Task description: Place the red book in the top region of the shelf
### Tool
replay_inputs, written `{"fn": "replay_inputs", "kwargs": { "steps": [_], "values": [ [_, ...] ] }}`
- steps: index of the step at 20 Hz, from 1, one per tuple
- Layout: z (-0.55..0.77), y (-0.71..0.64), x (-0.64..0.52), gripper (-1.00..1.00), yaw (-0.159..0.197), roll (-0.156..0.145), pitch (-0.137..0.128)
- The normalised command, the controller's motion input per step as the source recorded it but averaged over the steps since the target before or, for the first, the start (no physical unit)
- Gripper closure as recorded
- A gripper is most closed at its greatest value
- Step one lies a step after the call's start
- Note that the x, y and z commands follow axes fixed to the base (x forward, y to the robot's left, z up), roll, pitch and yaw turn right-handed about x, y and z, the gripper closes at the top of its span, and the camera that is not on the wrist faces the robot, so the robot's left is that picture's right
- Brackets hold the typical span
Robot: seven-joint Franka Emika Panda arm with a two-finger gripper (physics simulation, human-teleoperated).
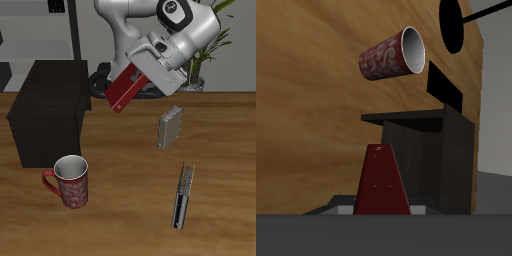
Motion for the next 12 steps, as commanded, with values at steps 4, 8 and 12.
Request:
{"fn": "replay_inputs", "kwargs": {
  "steps": [4,8,12],
  "values": [
    [0.11,-0.16,-0.02,1.0,-0.039,-0.031,0.002],
    [0.07,-0.2,0.03,1.0,-0.031,-0.04,-0.017],
    [-0.01,-0.12,0.09,1.0,-0.013,-0.022,0.017]
  ]
}}
